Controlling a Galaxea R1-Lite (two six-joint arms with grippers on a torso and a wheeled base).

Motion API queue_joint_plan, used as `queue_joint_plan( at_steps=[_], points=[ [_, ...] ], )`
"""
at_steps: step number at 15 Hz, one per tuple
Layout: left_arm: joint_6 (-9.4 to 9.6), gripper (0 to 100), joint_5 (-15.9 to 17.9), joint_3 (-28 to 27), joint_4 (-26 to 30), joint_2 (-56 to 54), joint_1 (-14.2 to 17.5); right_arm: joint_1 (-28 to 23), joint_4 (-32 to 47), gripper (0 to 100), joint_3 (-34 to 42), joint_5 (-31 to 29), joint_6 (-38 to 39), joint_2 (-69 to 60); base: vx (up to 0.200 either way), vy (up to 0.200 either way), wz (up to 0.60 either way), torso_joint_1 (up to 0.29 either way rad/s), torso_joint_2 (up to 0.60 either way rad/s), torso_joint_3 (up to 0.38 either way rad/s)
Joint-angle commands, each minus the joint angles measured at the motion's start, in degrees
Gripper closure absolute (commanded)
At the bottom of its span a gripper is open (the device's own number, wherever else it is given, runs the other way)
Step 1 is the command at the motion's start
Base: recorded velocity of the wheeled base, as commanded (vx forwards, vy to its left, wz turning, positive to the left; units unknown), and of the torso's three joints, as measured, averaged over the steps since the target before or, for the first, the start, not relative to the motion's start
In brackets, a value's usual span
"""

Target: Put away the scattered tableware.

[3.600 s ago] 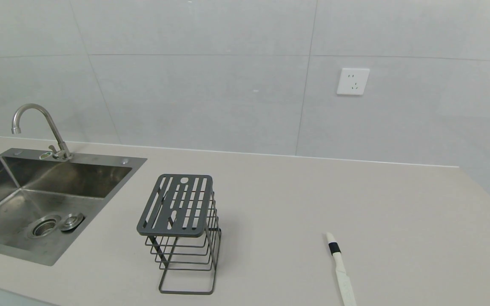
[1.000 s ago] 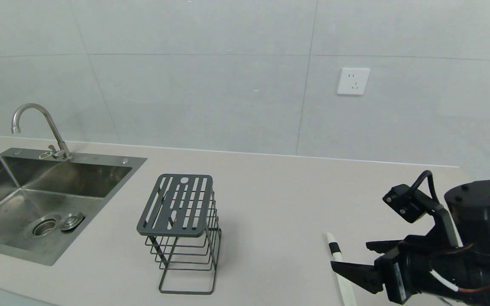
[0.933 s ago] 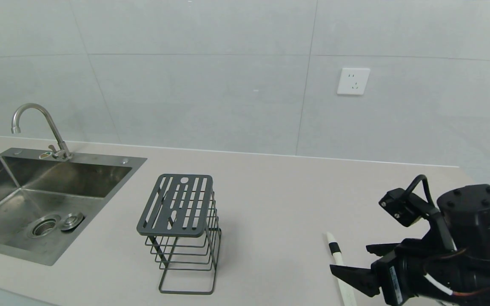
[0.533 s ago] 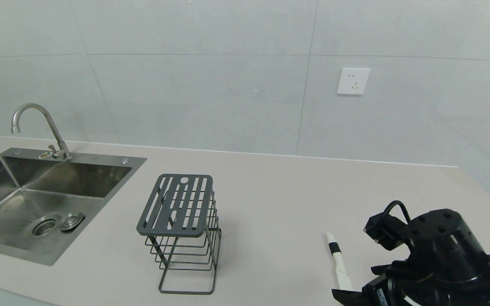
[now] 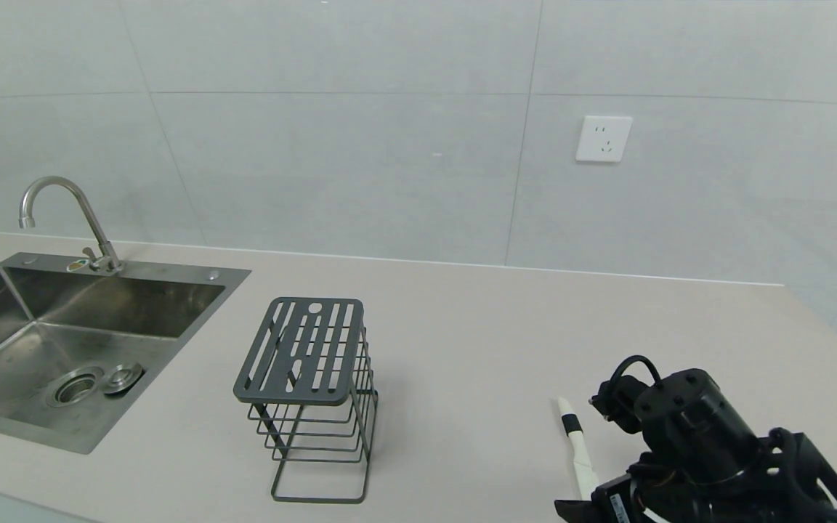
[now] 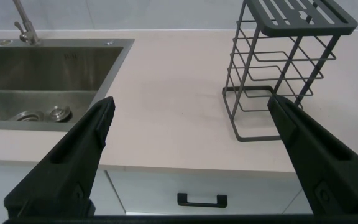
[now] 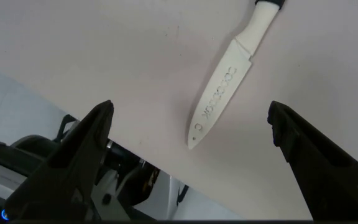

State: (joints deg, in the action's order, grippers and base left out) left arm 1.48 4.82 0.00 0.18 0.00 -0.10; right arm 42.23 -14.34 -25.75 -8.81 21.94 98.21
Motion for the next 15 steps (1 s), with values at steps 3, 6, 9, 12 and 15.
queue_joint_plan(
  at_steps=[3, 6, 9, 12, 15],
  points=[
    [0.02, 0, 0.0, 0.0, 0.0, 0.0, 0.0, -0.1, -0.7, 0, -1.9, -3.1, 1.3, 5.7, 0.000, 0.000, 0.00, 0.000, 0.00, 0.000],
    [0.02, 0, 0.0, 0.0, 0.0, 0.0, 0.0, -0.3, -4.6, 0, -2.2, -5.6, 1.2, 9.5, 0.000, 0.000, 0.00, 0.000, 0.00, 0.000],
    [0.02, 0, 0.0, 0.0, 0.0, 0.0, 0.0, -2.7, -5.7, 0, -1.7, -6.6, 1.1, 12.4, 0.000, 0.000, 0.00, 0.000, 0.00, 0.000],
    [0.02, 0, 0.0, 0.0, 0.0, 0.0, 0.0, -4.1, -5.8, 0, -1.6, -7.4, 1.2, 13.8, 0.000, 0.000, 0.00, 0.000, 0.00, 0.000],
    [0.02, 0, 0.0, 0.0, 0.0, 0.0, 0.0, -4.3, -7.8, 0, -1.5, -7.4, 1.2, 14.6, 0.000, 0.000, 0.00, 0.000, 0.00, 0.000]
  ],
)
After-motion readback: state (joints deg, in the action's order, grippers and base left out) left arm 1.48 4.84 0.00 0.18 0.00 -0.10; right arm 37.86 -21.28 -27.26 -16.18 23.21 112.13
